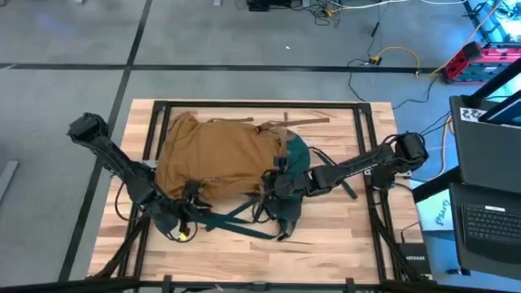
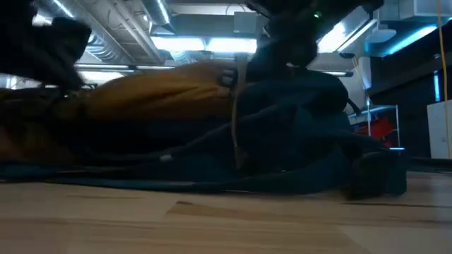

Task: Unpack backpack
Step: Open the brown backpack

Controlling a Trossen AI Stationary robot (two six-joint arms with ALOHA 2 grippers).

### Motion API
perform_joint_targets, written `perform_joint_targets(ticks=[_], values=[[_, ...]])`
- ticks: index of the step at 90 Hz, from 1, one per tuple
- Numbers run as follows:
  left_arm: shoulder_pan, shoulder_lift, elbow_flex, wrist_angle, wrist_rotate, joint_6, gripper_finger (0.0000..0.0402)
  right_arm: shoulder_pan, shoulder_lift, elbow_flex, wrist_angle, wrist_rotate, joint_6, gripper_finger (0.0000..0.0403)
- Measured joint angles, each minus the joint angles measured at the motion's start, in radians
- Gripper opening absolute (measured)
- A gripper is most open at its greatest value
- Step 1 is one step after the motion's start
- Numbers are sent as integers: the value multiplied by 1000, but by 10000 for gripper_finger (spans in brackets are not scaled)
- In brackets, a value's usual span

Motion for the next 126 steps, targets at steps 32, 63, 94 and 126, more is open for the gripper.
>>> perform_joint_targets(ticks=[32, 63, 94, 126], values=[[101, -33, 37, 188, -36, 276, 116, 31, 3, 0, 8, -71, 8, 190], [333, 24, 35, 245, 208, 276, 129, 119, 1, -1, 109, -99, -96, 209], [457, 167, 36, 256, 400, 195, 129, 181, -64, -1, -42, 487, -102, 209], [439, 202, 39, 118, 552, 49, 110, 14, -93, -1, -462, 333, 249, 63]])
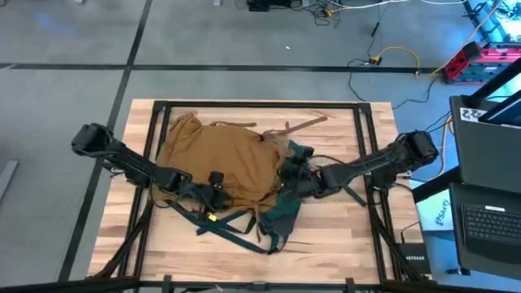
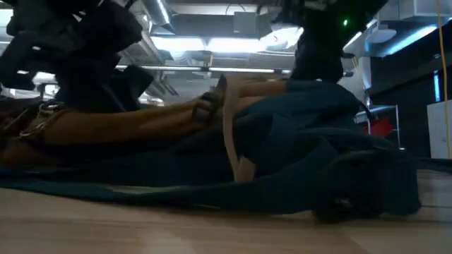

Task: Unpack backpack
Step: Open the brown backpack

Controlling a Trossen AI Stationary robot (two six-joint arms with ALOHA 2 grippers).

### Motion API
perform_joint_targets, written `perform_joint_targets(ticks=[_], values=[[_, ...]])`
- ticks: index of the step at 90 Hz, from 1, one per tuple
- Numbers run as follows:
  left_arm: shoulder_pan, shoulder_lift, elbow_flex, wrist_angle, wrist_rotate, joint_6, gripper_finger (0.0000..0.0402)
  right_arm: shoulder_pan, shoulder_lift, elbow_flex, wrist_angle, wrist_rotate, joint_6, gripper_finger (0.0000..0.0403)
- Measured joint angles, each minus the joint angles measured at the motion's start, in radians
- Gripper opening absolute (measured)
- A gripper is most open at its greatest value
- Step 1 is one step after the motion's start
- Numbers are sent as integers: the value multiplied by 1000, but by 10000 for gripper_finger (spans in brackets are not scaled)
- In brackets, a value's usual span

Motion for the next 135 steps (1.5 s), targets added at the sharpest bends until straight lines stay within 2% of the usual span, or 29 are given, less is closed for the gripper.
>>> perform_joint_targets(ticks=[6, 11, 25, 45, 60, 70, 95, 115, 121, 135], values=[[-2, 1, 1, -35, 9, -32, 104, -35, 0, 0, -62, -68, 53, 25], [2, 0, 1, -56, -7, -38, 98, -47, 0, 0, -75, -132, 54, 9], [32, 0, 1, -106, -97, -24, 83, -35, 0, 0, -69, -309, 18, 13], [118, 0, -3, -133, -197, 66, 77, 33, 0, 0, -54, -449, 30, 2], [198, 3, -4, -129, -373, 100, 76, 77, 1, 0, 32, -540, 35, 1], [253, 2, -4, -105, -465, 121, 76, 102, 1, 0, 133, -593, -22, 1], [225, -113, -1, -77, -449, 154, 76, 137, 0, 0, 145, -451, -97, 0], [98, -270, 0, -55, -433, 149, 76, 135, -2, 0, 139, -371, -118, 0], [61, -295, 0, -23, -378, 146, 76, 135, -2, 0, 126, -318, -118, 0], [-1, -279, -2, 87, -177, 176, 76, 134, -3, 0, 53, -133, -88, 0]])
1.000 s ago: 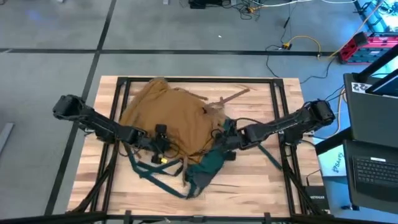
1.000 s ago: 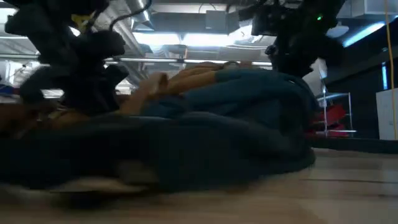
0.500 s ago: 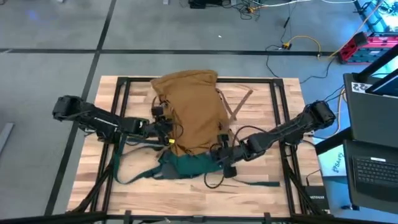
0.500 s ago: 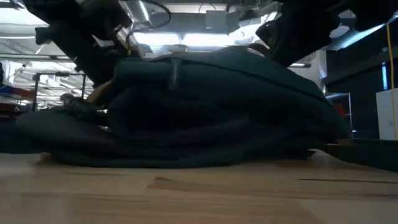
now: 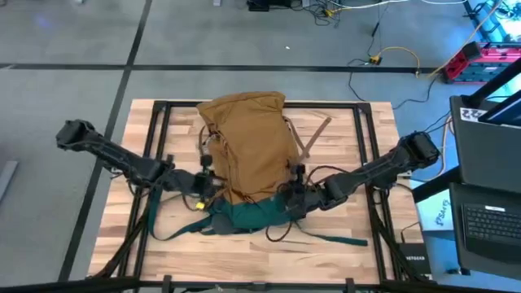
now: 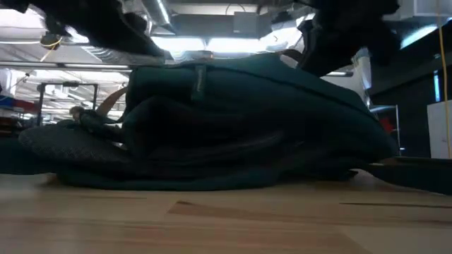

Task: Unpack backpack
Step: Open the brown backpack

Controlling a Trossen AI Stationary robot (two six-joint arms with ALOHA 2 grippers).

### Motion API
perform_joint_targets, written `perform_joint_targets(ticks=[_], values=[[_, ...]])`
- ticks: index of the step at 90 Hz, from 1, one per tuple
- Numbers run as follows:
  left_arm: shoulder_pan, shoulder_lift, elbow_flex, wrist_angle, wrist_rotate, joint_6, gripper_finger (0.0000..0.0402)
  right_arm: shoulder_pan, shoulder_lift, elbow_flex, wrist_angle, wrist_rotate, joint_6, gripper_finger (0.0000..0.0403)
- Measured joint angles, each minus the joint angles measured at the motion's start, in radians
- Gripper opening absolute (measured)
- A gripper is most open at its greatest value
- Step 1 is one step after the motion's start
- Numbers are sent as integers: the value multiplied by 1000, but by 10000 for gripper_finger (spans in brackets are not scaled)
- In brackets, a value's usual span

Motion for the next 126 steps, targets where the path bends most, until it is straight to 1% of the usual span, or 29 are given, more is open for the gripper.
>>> perform_joint_targets(ticks=[9, 14, 18, 24, 26, 51, 62, 69, 83, 91, 101, 108, 115, 126], values=[[-24, 45, 0, 46, 73, 2, 76, 0, -1, 0, -69, 124, 66, 0], [-32, 79, 0, 82, 100, 2, 76, -2, -4, 0, -121, 176, 115, 0], [-36, 109, 0, 104, 122, 2, 76, -9, -4, 0, -157, 200, 157, 0], [-41, 161, 0, 140, 149, 0, 76, -27, -5, 0, -212, 201, 220, 0], [-41, 177, 0, 150, 158, -1, 76, -33, -4, 0, -226, 190, 233, 0], [-41, 341, 0, 224, 243, -19, 76, -92, 0, 0, -231, -174, 274, 0], [-31, 333, 2, 160, 219, -51, 76, -80, 0, 0, -156, -291, 253, 0], [-20, 317, 2, 109, 199, -58, 76, -66, 3, 0, -80, -352, 218, 0], [6, 305, 2, 22, 134, -88, 76, -31, 4, 0, 73, -427, 109, 0], [19, 302, 3, -19, 105, -113, 76, -13, 4, 0, 132, -446, 58, 0], [29, 303, 4, -78, 51, -157, 76, 3, 4, 0, 164, -450, 9, 0], [30, 303, 4, -123, 4, -193, 76, 12, 5, 0, 157, -414, -11, 0], [30, 300, 4, -166, -29, -235, 76, 17, 5, 0, 153, -362, -17, 0], [27, 277, 2, -217, -60, -284, 76, 17, 5, 0, 56, -240, 45, 0]])
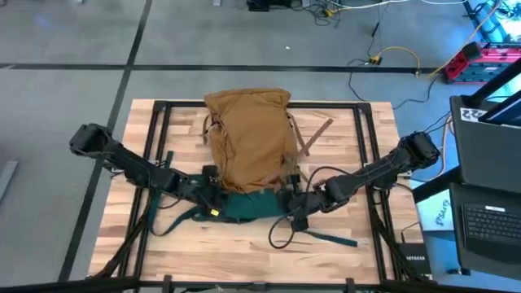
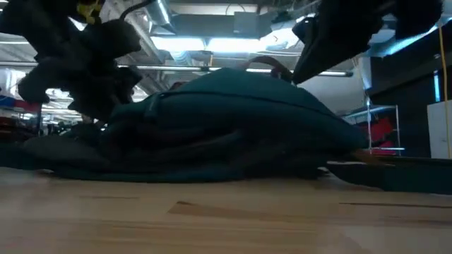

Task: Unpack backpack
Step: Open the brown backpack

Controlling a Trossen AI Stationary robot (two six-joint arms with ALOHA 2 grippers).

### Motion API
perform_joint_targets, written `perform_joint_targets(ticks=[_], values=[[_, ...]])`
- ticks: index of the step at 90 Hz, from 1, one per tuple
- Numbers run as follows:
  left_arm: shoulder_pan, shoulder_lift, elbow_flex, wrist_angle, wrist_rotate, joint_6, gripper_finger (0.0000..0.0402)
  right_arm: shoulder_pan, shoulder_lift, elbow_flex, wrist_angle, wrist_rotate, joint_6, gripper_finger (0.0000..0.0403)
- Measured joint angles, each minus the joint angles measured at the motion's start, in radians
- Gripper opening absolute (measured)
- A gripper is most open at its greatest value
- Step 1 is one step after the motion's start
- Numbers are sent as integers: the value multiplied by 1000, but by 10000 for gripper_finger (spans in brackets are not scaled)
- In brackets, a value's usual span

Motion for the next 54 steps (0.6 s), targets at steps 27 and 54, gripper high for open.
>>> perform_joint_targets(ticks=[27, 54], values=[[-45, -118, -8, -72, -98, -41, 76, -29, 0, 0, -273, 186, 223, 0], [-151, -181, -5, 190, -7, 123, 76, -135, 4, -95, -161, 59, 239, 0]])
